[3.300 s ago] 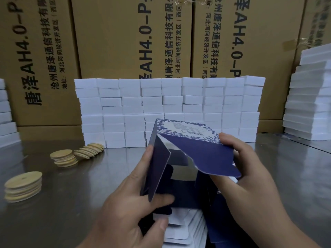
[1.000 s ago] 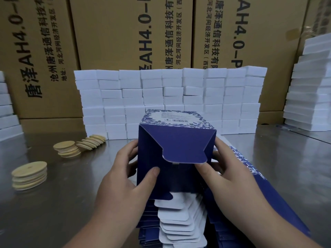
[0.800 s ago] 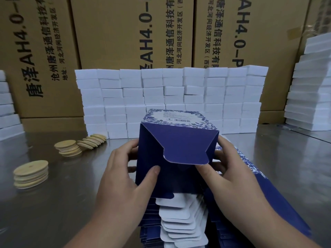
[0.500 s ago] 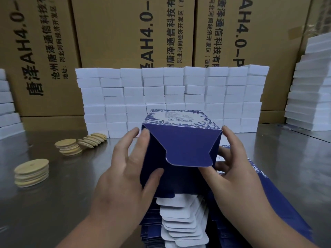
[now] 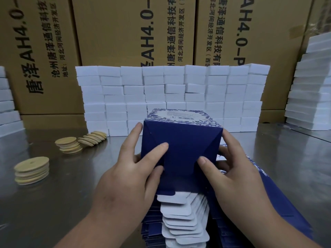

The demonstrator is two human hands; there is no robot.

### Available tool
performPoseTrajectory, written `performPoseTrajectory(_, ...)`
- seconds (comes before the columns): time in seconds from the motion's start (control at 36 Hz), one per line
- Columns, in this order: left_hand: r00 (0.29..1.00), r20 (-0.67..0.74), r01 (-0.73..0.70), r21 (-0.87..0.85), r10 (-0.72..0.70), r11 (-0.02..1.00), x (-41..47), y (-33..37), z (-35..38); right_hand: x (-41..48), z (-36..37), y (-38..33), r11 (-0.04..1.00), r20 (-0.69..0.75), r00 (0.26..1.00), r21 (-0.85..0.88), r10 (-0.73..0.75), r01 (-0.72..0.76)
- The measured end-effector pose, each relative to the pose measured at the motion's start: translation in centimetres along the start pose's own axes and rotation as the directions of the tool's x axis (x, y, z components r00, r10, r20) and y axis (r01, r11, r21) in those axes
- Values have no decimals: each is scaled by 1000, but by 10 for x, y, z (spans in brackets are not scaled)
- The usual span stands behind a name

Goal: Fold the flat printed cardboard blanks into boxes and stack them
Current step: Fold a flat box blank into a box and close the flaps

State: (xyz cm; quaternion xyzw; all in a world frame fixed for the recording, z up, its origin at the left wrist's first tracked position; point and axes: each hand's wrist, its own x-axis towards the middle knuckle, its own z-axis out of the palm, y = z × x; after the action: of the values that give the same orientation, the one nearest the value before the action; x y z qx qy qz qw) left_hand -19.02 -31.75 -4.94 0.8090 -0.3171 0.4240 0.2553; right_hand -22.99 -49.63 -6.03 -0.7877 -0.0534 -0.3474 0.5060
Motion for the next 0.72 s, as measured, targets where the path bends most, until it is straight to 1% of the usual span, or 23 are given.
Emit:
performPoseTrajectory(0.08, 1000, 26, 0, -40, 1, 999, -2, 1, -2, 0, 0, -1, 1000, 19, 1000, 12, 6, -7)
performPoseTrajectory(0.17, 1000, 20, 3, -59, -2, 998, -4, 2, -2, -1, 0, -4, 1000, 30, 1000, 2, 7, -7)
performPoseTrajectory(0.25, 999, -21, 34, -76, -36, 996, -4, 2, -2, -2, 0, -9, 997, 56, 998, -80, -20, 24)
performPoseTrajectory(0.33, 992, -100, 69, -56, -74, 996, -4, 4, -1, -2, 1, -8, 987, 49, 999, -163, -2, 10)
performPoseTrajectory(0.39, 983, -124, 124, -105, -137, 987, -5, 5, -1, -1, 1, -6, 976, 38, 999, -217, 7, 2)
performPoseTrajectory(0.42, 976, -115, 164, -157, -183, 974, -5, 5, -1, 0, 1, -6, 974, 34, 999, -229, 7, 1)
performPoseTrajectory(0.47, 965, -53, 239, -236, -259, 942, -7, 2, 1, 0, 1, -7, 970, 37, 999, -245, 1, 8)
performPoseTrajectory(0.53, 966, 25, 257, -212, -258, 943, -9, -2, 5, -1, 1, -8, 964, 51, 999, -264, -17, 30)
performPoseTrajectory(0.58, 961, 55, 275, -196, -269, 941, -9, -2, 5, -2, 2, -9, 965, 61, 998, -259, -31, 46)
performPoseTrajectory(0.72, 952, 75, 305, -233, -295, 924, -8, -1, 5, -4, 2, -13, 991, 110, 993, -126, -31, 45)
